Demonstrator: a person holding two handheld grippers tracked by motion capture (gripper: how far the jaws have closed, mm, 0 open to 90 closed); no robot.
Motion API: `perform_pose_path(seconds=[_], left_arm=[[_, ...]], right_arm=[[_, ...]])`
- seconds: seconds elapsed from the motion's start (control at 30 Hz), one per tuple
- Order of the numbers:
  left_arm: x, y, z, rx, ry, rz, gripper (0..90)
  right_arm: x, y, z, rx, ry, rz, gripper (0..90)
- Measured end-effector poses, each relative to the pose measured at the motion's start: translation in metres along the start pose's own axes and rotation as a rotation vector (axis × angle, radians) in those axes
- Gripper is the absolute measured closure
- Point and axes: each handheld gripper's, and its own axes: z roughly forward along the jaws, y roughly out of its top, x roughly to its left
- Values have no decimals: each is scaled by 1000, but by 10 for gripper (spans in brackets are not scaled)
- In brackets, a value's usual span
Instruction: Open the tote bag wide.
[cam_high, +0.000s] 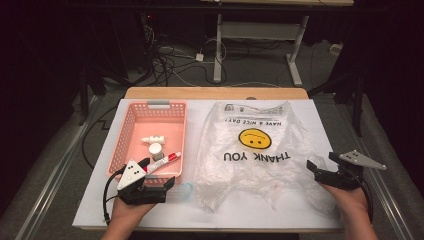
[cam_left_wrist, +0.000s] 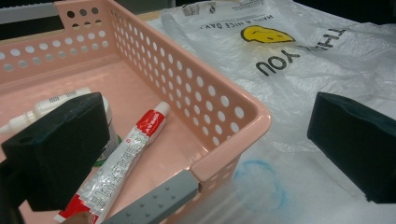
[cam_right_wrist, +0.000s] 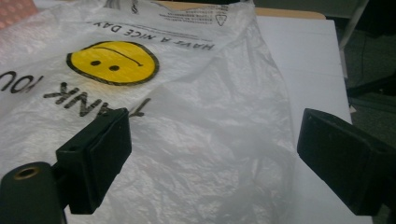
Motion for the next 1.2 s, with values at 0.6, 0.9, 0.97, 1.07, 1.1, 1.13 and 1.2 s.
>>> perform_pose_path(seconds=[0.6,0.9,0.97,1.07,1.1,1.13,1.2], left_arm=[[-2,7,3,17,14,28,0],[-12,11,-1,74,55,26,0],[-12,10,-2,61,31,29,0],[-11,10,-3,53,23,25,0],[-11,10,-4,45,25,20,0],[-10,9,-5,36,23,8,0],[-8,9,-6,27,21,-10,0]], right_arm=[[-27,-19,11,201,-45,97,219],[-26,-23,8,242,-45,96,357],[-25,-24,8,237,-52,91,478],[-23,-24,7,238,-42,78,566],[-21,-25,6,241,-44,63,605],[-20,-25,6,239,-43,55,648],[-19,-26,4,243,-17,46,790]])
